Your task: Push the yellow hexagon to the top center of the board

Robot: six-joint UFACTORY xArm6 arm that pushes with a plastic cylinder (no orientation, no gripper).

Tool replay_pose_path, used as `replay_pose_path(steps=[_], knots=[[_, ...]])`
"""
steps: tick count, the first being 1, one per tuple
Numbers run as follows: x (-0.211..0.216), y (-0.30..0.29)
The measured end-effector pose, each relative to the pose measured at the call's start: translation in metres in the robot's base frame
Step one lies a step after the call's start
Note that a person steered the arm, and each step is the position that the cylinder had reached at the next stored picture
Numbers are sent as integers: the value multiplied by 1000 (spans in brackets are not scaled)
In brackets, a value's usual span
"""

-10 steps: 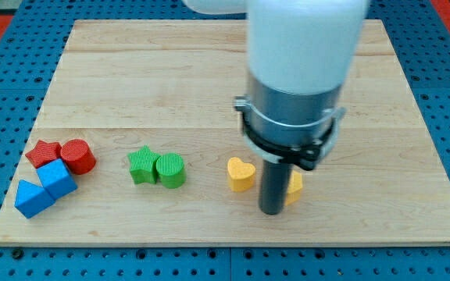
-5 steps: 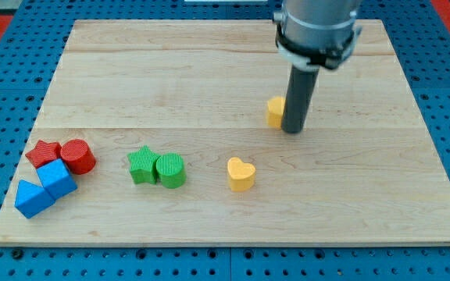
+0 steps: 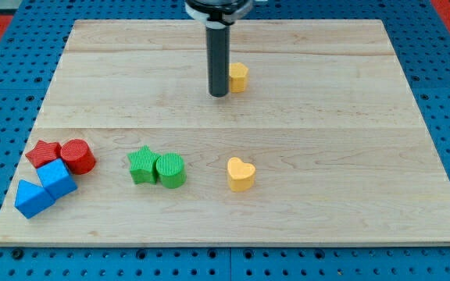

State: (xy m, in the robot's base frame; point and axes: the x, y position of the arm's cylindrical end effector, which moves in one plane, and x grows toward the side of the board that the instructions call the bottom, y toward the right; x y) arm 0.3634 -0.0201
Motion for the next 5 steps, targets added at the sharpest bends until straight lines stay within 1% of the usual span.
replay_pose_path(steps=[1, 2, 3, 4, 5], knots=[[-18, 22], [-12, 42], [16, 56], [-2, 70], [-27, 57]])
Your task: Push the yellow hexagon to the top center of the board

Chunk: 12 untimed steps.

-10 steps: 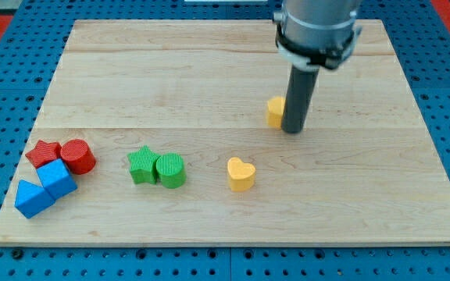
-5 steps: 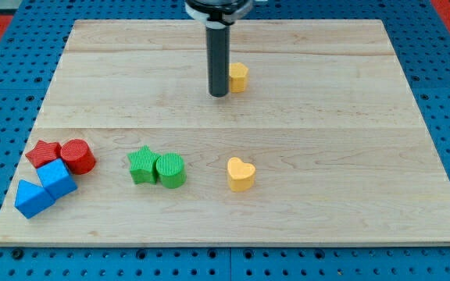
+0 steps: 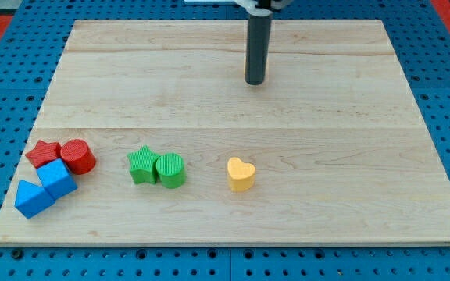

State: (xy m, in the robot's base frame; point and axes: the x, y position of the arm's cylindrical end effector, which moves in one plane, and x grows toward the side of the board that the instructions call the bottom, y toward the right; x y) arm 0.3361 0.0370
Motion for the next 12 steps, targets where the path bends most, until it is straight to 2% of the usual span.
replay_pose_path(steps=[2, 3, 4, 7, 8, 9, 10, 12], knots=[[-39, 2], [-42, 44], [-57, 48], [-92, -14], [-73, -18], [-62, -52], [-73, -74], [-112, -50]])
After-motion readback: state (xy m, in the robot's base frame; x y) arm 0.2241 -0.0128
